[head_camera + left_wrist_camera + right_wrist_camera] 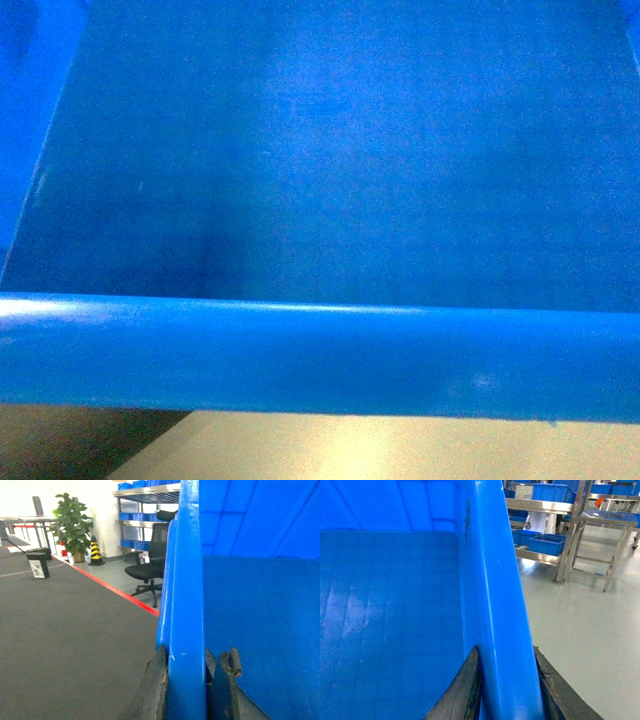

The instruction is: Place box next to blue box on left shelf

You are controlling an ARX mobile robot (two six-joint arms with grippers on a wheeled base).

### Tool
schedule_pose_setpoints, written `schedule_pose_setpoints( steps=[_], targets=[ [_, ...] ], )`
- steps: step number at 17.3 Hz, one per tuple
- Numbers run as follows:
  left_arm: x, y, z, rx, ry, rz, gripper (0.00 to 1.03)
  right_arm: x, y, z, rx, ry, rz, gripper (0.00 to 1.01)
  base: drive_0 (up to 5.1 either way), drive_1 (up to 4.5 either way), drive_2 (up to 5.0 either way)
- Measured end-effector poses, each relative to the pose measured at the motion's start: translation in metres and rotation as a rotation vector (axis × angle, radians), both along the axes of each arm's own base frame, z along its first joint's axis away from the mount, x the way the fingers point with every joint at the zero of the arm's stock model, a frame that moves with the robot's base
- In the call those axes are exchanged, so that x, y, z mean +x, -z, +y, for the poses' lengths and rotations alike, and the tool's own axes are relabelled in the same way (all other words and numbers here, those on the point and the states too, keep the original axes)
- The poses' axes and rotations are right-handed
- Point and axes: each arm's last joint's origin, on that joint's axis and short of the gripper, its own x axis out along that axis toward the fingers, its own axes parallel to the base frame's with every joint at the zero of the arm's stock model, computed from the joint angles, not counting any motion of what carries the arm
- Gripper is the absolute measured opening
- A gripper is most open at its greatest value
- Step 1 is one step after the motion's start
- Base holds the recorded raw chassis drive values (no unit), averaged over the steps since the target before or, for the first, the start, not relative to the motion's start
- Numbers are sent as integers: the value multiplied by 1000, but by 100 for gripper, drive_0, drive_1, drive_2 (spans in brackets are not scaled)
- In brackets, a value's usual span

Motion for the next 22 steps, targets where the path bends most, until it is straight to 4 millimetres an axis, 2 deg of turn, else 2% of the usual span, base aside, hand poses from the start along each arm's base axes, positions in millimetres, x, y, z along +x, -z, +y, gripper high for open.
schedule_pose_setpoints(
  steps=[22],
  targets=[
    [0,0,0,0,1,0,11,0,0,0,-1,1,0,21,-146,-146,-146]
  ],
)
